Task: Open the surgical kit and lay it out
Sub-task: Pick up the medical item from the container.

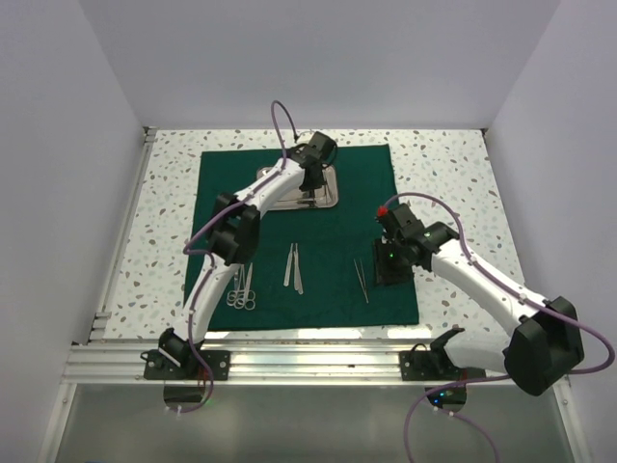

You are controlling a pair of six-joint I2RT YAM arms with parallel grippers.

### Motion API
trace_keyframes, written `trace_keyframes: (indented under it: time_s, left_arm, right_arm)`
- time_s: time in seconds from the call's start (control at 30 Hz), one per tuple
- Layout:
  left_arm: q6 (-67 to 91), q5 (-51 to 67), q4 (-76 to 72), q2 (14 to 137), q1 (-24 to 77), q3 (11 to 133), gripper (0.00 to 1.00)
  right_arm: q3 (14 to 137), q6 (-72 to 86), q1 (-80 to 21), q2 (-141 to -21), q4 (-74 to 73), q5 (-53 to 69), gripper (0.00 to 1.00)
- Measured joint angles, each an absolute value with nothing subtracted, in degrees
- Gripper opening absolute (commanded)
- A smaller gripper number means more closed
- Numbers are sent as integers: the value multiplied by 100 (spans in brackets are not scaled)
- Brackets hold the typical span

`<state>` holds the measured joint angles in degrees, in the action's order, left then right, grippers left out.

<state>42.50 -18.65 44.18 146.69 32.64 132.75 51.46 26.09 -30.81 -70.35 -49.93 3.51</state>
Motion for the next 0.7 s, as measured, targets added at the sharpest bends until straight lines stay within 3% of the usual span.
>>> trace_keyframes:
  time_s: [0.03, 0.37, 0.43, 0.53, 0.7]
  left_arm:
    - [4246, -1841, 4405, 14669, 3262, 13260, 0]
    - [4141, -1559, 4053, 14418, 3175, 12796, 0]
    - [4141, -1404, 4080, 14333, 3135, 12700, 0]
    - [4147, -1144, 4084, 14123, 3070, 12440, 0]
    - [4320, -670, 3948, 13176, 3009, 11397, 0]
  right_arm:
    - [5151, 2598, -3081, -7048, -4998, 351, 35]
    - [5336, 2536, -3081, -7166, -5017, 351, 35]
    - [5566, 2536, -3081, -7227, -5033, 357, 41]
    - [6106, 2563, -3081, -7282, -4956, 425, 63]
    - [6890, 2797, -3079, -7282, -4340, 613, 67]
